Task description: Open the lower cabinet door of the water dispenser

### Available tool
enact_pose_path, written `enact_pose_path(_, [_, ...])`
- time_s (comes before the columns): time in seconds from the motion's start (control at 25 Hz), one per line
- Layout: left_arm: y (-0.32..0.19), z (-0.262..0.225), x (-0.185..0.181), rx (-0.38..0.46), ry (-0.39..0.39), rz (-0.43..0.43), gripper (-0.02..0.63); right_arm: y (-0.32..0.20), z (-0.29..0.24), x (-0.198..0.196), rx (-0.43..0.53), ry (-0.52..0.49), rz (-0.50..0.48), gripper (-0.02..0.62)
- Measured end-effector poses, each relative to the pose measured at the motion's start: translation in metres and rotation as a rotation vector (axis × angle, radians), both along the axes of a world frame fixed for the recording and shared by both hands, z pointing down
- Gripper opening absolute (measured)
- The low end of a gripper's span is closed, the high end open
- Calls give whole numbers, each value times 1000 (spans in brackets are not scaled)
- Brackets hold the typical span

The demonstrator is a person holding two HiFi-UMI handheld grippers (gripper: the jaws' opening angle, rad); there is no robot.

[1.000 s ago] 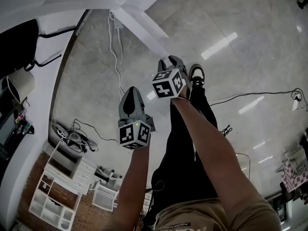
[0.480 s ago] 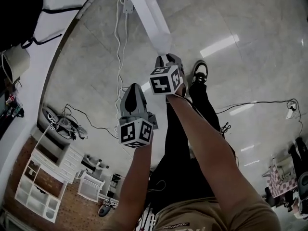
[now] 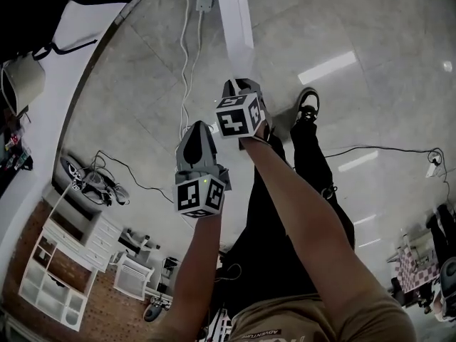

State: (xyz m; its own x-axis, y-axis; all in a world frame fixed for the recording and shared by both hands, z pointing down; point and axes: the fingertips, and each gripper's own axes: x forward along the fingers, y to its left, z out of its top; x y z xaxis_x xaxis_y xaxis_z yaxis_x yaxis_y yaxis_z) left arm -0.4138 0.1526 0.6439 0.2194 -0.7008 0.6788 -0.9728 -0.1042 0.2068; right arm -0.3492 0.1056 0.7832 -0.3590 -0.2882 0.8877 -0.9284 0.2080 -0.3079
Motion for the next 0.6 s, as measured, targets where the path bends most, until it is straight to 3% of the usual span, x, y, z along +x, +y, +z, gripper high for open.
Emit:
enact_pose_path(0.36, [13,-5,-26,11,20,-20,3,-3,-13,-32,45,-17,-94,51])
enact_pose_path(0.6, [23,-12,-18,10,46,10,3,10,-31,-37,46,-26,-202,14])
